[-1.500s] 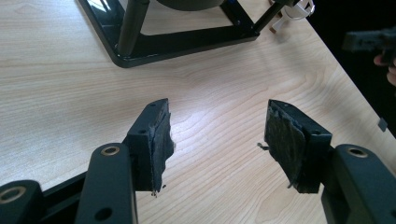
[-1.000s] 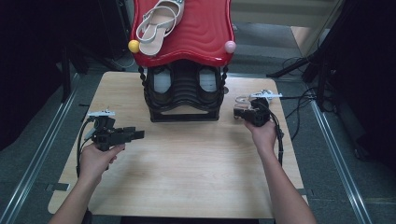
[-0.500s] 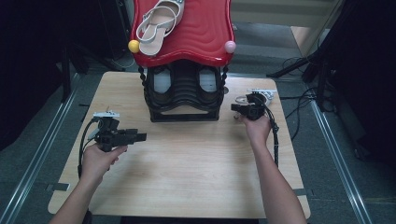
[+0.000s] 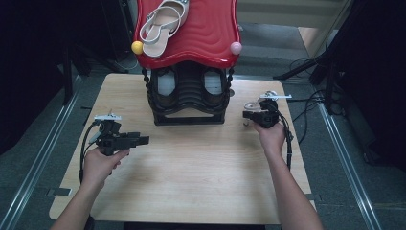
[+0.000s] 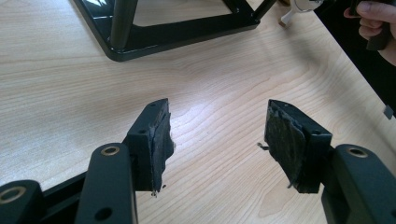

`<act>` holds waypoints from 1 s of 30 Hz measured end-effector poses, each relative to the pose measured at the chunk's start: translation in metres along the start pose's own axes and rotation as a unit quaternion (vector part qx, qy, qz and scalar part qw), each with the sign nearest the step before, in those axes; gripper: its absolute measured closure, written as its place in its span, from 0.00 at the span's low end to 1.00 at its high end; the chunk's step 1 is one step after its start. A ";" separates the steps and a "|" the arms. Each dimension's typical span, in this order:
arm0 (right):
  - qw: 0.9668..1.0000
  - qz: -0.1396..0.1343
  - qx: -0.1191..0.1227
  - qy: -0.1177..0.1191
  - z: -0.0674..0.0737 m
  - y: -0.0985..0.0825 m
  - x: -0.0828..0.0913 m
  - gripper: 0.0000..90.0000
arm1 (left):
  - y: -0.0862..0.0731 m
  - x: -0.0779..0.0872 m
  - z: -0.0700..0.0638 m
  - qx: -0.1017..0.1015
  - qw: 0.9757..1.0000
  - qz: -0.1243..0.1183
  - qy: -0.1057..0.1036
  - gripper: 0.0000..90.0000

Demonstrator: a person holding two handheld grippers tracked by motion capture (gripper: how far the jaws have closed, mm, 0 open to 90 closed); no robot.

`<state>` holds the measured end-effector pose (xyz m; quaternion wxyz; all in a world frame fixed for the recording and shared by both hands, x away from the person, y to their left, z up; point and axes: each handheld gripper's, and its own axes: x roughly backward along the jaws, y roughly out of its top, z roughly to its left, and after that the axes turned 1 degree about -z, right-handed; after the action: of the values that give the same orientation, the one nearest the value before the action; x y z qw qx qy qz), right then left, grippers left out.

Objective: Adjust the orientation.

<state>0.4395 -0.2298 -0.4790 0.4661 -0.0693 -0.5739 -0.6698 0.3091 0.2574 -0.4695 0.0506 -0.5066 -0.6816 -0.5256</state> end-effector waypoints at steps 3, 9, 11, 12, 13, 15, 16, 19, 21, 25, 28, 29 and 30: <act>1.000 0.000 0.000 -0.002 -0.002 -0.004 0.006 1.00 | 0.000 0.000 0.000 0.001 1.000 -0.001 -0.002 0.46; 1.000 -0.001 -0.005 -0.004 -0.008 -0.012 0.018 1.00 | 0.000 0.000 0.000 0.003 1.000 0.002 -0.007 0.45; 1.000 -0.003 -0.010 -0.002 -0.011 -0.015 0.023 1.00 | 0.000 0.000 -0.001 0.002 1.000 0.000 -0.006 0.45; 1.000 -0.004 -0.010 -0.002 -0.013 -0.016 0.025 1.00 | 0.000 0.000 -0.001 0.001 1.000 0.000 -0.006 0.45; 1.000 -0.005 -0.010 -0.003 -0.014 -0.018 0.027 1.00 | 0.000 0.000 0.000 0.003 1.000 0.002 -0.007 0.45; 1.000 -0.007 -0.011 -0.007 -0.017 -0.021 0.032 1.00 | 0.000 -0.001 0.000 0.005 1.000 0.001 -0.006 0.45; 1.000 -0.008 -0.014 -0.007 -0.018 -0.022 0.034 1.00 | -0.001 -0.002 0.000 0.005 1.000 0.000 -0.005 0.45; 1.000 -0.017 -0.026 -0.004 -0.024 -0.026 0.040 1.00 | 0.000 -0.002 0.000 0.003 1.000 0.001 -0.006 0.45; 0.999 -0.018 -0.028 -0.006 -0.025 -0.027 0.042 1.00 | 0.000 -0.002 -0.001 0.003 1.000 0.002 -0.006 0.45; 1.000 -0.018 -0.021 -0.011 -0.026 -0.028 0.044 1.00 | 0.000 -0.003 -0.001 0.005 1.000 0.003 -0.007 0.45; 0.999 -0.019 -0.023 -0.017 -0.028 -0.030 0.047 1.00 | 0.001 -0.005 0.000 0.003 1.000 0.005 -0.008 0.45; 0.999 -0.020 -0.024 -0.018 -0.028 -0.031 0.048 1.00 | 0.001 -0.005 0.000 0.002 1.000 0.007 -0.008 0.45; 0.999 -0.020 -0.026 -0.018 -0.030 -0.031 0.050 1.00 | 0.001 -0.006 0.000 0.003 1.000 0.008 -0.009 0.45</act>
<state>0.4033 -0.2845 -0.4795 0.4397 -0.0821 -0.5658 -0.6926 0.3127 0.2531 -0.4721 0.0504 -0.5163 -0.6797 -0.5186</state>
